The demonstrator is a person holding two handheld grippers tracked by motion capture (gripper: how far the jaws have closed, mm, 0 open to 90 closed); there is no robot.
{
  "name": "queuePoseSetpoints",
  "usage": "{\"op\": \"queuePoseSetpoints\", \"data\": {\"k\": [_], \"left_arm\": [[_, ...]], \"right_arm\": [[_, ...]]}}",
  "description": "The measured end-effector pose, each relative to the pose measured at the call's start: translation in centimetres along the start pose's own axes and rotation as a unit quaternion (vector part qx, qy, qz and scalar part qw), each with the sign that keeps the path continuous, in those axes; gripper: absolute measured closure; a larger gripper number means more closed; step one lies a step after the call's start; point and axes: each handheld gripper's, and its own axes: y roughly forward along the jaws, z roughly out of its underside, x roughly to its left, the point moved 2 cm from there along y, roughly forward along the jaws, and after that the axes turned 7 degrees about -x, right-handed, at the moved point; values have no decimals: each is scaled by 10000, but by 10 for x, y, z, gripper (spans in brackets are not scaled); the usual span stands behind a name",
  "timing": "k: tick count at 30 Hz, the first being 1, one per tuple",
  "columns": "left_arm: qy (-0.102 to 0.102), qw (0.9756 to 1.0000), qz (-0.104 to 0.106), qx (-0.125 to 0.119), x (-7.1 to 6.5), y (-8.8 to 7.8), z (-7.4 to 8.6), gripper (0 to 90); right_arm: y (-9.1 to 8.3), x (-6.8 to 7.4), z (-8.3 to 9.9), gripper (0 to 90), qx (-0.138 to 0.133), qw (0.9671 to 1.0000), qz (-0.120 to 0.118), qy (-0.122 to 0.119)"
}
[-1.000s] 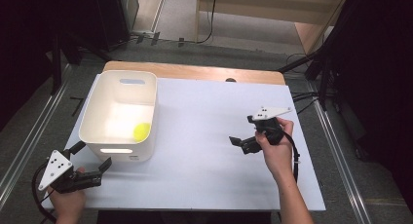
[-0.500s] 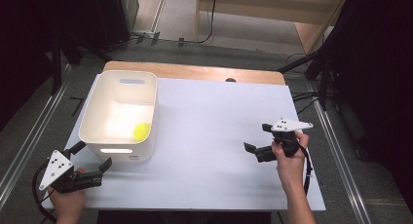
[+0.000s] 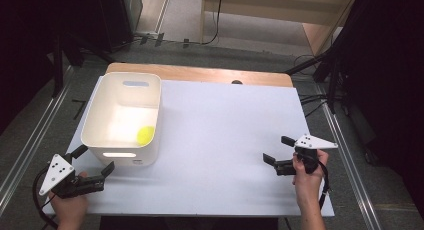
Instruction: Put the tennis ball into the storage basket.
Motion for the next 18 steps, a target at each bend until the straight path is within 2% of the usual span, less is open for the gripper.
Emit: {"op": "queuePoseSetpoints", "data": {"k": [18], "left_arm": [[-40,10000,-3,-18,1,-1,0,0]], "right_arm": [[-31,-20,43,0,-547,9975,286,348]]}}
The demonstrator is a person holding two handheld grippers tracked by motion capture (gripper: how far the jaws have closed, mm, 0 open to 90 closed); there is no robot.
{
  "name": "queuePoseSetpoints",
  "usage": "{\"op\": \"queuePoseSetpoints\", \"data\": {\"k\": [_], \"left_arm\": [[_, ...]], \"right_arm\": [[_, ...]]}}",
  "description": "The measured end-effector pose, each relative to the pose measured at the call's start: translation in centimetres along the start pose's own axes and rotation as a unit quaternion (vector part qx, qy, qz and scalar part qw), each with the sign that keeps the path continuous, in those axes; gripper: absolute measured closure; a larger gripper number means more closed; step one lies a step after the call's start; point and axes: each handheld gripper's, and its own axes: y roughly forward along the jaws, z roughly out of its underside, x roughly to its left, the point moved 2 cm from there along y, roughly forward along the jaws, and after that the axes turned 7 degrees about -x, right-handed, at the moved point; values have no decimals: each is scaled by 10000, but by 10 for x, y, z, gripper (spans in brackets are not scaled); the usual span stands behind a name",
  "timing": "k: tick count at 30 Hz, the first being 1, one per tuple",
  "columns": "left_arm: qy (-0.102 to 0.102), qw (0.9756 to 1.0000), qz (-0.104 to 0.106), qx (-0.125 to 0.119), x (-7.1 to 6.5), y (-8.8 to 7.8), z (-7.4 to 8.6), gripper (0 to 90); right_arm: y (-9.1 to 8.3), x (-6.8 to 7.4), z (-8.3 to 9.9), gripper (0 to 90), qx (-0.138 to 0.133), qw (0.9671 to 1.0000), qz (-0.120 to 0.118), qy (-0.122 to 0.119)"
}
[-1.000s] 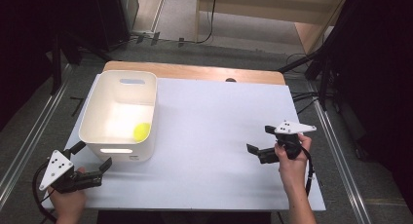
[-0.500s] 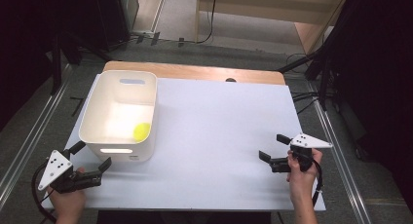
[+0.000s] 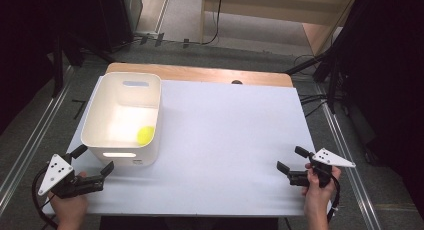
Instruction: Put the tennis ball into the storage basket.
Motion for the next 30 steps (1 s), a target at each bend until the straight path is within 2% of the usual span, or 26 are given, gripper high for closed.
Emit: {"op": "queuePoseSetpoints", "data": {"k": [7,13,15,18,22,30], "left_arm": [[1,10000,-3,5,0,0,0,0],[-54,10000,13,-28,1,-1,0,0],[-109,9999,4,-40,3,-1,-1,0],[-157,9998,5,-74,4,-2,-1,0],[-155,9999,4,-74,4,-2,-1,0],[-152,9999,4,-78,4,-2,-1,0]], "right_arm": [[-11,-4,9,0,-138,9998,74,109],[-19,-7,15,0,-503,9984,-25,243],[-19,-7,20,0,-492,9985,-18,239],[-18,-5,19,0,-518,9986,-39,109],[-14,-3,21,0,-459,9989,-27,24],[-13,-3,21,0,-447,9990,-2,53]]}}
